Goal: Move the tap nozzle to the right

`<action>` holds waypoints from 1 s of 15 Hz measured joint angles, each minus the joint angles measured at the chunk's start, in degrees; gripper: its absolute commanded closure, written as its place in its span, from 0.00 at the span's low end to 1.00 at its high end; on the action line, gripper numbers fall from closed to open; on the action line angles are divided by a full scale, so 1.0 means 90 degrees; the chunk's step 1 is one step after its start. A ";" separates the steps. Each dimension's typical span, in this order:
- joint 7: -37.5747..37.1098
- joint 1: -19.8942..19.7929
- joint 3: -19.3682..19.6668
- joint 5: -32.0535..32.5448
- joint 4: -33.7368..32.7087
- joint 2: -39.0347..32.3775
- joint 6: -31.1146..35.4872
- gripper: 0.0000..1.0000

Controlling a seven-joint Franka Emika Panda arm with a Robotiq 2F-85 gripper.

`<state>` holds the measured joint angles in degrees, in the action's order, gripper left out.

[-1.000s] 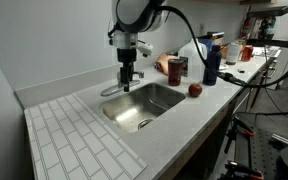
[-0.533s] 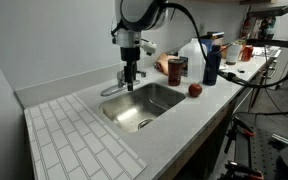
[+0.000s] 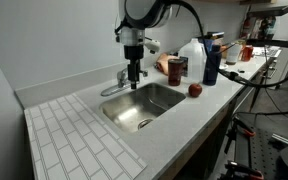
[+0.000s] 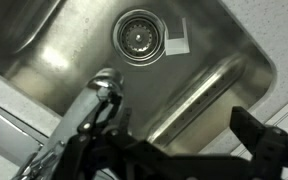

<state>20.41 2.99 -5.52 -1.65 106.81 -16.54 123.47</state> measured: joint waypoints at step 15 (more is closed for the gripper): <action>0.0052 -0.0058 -0.0002 -0.0407 0.0110 0.1522 -0.1193 0.00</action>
<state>20.88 2.46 -5.54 -5.31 107.80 -2.84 112.73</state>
